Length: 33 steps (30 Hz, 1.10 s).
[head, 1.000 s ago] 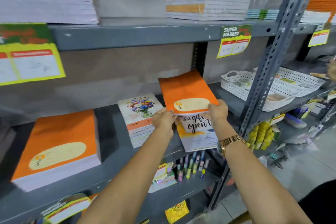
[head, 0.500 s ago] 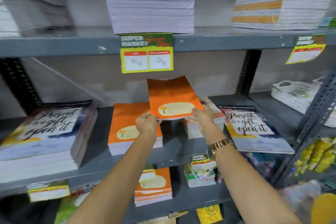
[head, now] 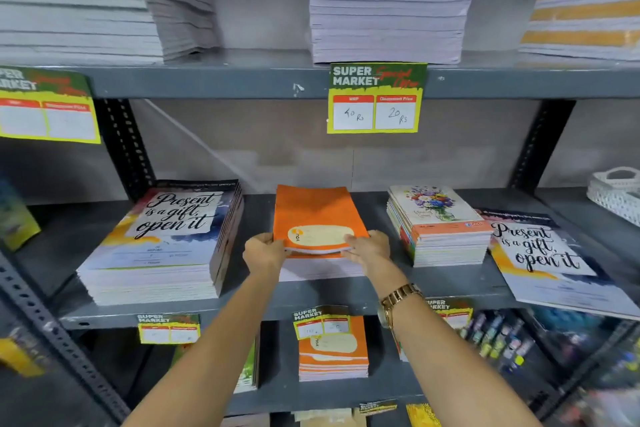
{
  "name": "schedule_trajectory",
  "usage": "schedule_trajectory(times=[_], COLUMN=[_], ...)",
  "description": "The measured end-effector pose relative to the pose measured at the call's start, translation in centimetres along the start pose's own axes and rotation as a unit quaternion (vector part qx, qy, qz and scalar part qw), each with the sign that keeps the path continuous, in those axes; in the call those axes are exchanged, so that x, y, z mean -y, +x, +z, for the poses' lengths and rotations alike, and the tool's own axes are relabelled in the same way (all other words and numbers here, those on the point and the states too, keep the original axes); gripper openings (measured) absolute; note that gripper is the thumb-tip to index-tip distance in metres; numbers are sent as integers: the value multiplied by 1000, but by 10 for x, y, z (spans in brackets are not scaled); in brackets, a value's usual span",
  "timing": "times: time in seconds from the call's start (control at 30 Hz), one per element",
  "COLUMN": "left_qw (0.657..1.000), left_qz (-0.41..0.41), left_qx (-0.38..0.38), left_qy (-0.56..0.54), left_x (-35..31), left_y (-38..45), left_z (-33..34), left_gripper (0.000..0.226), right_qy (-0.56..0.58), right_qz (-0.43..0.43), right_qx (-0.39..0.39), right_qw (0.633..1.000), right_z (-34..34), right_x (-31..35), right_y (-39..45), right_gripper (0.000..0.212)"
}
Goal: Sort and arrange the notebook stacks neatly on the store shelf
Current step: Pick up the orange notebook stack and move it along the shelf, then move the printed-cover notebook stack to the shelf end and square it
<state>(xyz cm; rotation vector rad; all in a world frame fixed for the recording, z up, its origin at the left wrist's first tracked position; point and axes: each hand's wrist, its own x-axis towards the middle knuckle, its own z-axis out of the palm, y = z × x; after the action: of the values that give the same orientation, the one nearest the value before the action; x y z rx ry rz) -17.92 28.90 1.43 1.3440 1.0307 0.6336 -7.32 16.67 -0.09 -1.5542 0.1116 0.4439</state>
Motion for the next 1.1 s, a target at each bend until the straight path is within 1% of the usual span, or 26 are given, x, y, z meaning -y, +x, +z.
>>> schedule_trajectory(times=[0.03, 0.1, 0.13, 0.17, 0.2, 0.27, 0.3, 0.33, 0.4, 0.5, 0.57, 0.63, 0.73, 0.83, 0.9, 0.97, 1.03, 1.1], left_qw=[1000, 995, 992, 986, 981, 971, 965, 960, 952, 945, 944, 944, 940, 938, 940, 944, 949, 953], left_qz=[11, 41, 53, 67, 78, 102, 117, 132, 171, 232, 248, 260, 273, 260, 238, 209, 159, 97], left_qx=[3, -2, -5, -11, -17, -31, -37, -39, -34, -5, 22, 52, 101, 158, 185, 209, 237, 260], left_qy=[27, 86, 115, 151, 179, 215, 230, 245, 251, 229, 215, 198, 178, 167, 158, 144, 132, 122], left_x=[2, 5, 4, 3, 1, -4, -4, -3, -1, -2, -1, 1, 6, 14, 21, 27, 32, 37], left_y=[-1, -1, -2, -3, -6, -14, -17, -20, -29, -46, -59, -72, -92, -110, -123, -136, -148, -158], left_z=[-2, -3, -3, -2, -1, 1, 5, 9, 20, 48, 69, 92, 131, 168, 192, 216, 239, 261], left_gripper=[11, 38, 44, 44, 39, 16, 16, 23, 30, 31, 28, 25, 24, 22, 22, 22, 19, 16], right_qy=[-39, -153, -214, -266, -306, -370, -394, -407, -406, -399, -400, -406, -453, -494, -511, -512, -512, -526], right_qz=[-11, -52, -71, -84, -94, -112, -125, -145, -208, -292, -311, -307, -295, -271, -251, -219, -181, -152], right_qx=[-13, -39, -50, -58, -61, -70, -83, -101, -139, -189, -213, -235, -264, -288, -303, -307, -310, -315], right_qw=[999, 986, 973, 958, 945, 919, 907, 896, 879, 849, 835, 828, 799, 774, 764, 772, 780, 775], right_z=[0, -1, -2, -3, -5, -10, -14, -18, -31, -59, -80, -107, -153, -200, -231, -260, -287, -312], right_x=[-4, -7, -5, -4, -2, 0, 1, 3, 5, 13, 19, 24, 24, 20, 17, 14, 11, 6], right_y=[-1, -3, -6, -8, -10, -12, -14, -15, -17, -15, -12, -7, 3, 12, 18, 24, 29, 34], right_gripper=[17, 24, 27, 28, 29, 38, 43, 44, 39, 29, 27, 27, 26, 29, 29, 29, 32, 35])
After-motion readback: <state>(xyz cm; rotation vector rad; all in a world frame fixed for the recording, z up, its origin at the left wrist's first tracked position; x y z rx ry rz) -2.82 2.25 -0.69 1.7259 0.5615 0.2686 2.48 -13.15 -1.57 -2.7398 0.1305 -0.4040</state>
